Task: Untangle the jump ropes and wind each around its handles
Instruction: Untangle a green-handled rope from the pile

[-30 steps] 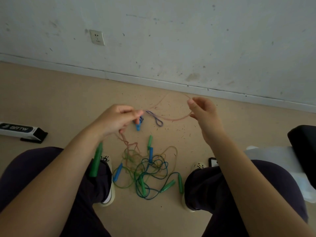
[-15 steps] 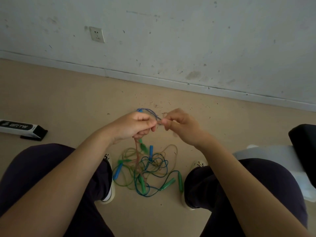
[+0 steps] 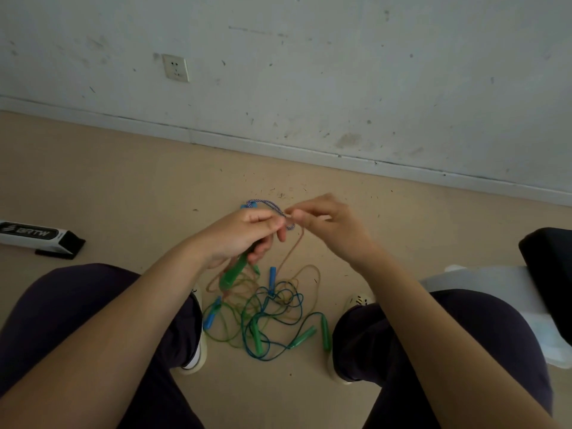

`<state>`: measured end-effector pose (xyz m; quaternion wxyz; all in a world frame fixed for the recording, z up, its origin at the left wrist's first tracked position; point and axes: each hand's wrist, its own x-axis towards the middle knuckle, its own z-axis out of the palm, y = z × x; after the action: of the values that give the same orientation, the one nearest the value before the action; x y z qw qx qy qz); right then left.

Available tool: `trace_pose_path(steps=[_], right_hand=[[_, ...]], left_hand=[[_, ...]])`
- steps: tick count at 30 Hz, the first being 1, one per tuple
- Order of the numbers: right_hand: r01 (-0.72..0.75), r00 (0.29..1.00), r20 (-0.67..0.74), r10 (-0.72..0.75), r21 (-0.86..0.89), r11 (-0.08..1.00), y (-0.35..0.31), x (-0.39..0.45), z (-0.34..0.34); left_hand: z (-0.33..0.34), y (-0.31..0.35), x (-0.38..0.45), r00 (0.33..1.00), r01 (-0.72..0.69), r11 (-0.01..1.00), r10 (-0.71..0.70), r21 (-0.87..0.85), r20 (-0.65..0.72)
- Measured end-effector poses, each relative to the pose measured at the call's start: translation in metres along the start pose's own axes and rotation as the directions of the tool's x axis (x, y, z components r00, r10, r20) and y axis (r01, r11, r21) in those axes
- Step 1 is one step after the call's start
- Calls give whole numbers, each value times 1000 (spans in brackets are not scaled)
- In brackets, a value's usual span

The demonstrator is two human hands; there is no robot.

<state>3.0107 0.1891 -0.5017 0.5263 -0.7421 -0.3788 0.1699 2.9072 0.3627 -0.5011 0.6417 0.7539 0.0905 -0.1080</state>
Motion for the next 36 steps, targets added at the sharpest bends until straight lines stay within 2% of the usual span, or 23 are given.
trace_pose_path(steps=[3,5,10,12,14,17,19,23,26,29,33,35,36], right_hand=[[-123,987,118,112,89,988,6,-1,7],[-151,982,135,130,161,975,9,0,5],[-245,967,-65,245,8,969,8,3,-8],[-287,942,-167,291,53,957,12,6,-17],[-302,929,-197,314,90,949,10,7,-24],[-277,958,-73,276,-2,961,6,4,-29],[-260,965,-8,260,-20,965,2,1,-27],[-219,976,58,212,163,962,-6,-1,-14],[-225,973,79,215,158,961,-7,-1,-2],[-240,969,-39,244,89,967,-2,2,-5],[-254,937,-247,246,1,967,9,3,-8],[-256,916,-334,222,-59,965,12,3,-7],[-269,912,-334,240,-42,962,11,3,-8]], left_hand=[[3,-1,1,998,17,996,-12,-93,57],[0,-2,2,998,9,994,-2,-106,70],[-15,-7,2,997,37,998,-39,44,65],[-22,-6,2,997,71,997,-71,13,-4],[-26,-4,1,994,57,998,-59,-21,-90],[-29,-5,0,988,12,999,-6,41,-157],[-28,-6,-1,996,11,1000,-10,6,-90],[-10,-4,-3,992,54,998,-57,25,114],[6,-3,-1,992,53,992,-65,116,106],[7,-3,1,998,59,991,-59,120,3],[6,-3,3,997,60,998,-61,-27,-37],[7,-4,5,989,43,993,-57,-106,-134],[7,-5,7,981,27,988,-56,-153,-187]])
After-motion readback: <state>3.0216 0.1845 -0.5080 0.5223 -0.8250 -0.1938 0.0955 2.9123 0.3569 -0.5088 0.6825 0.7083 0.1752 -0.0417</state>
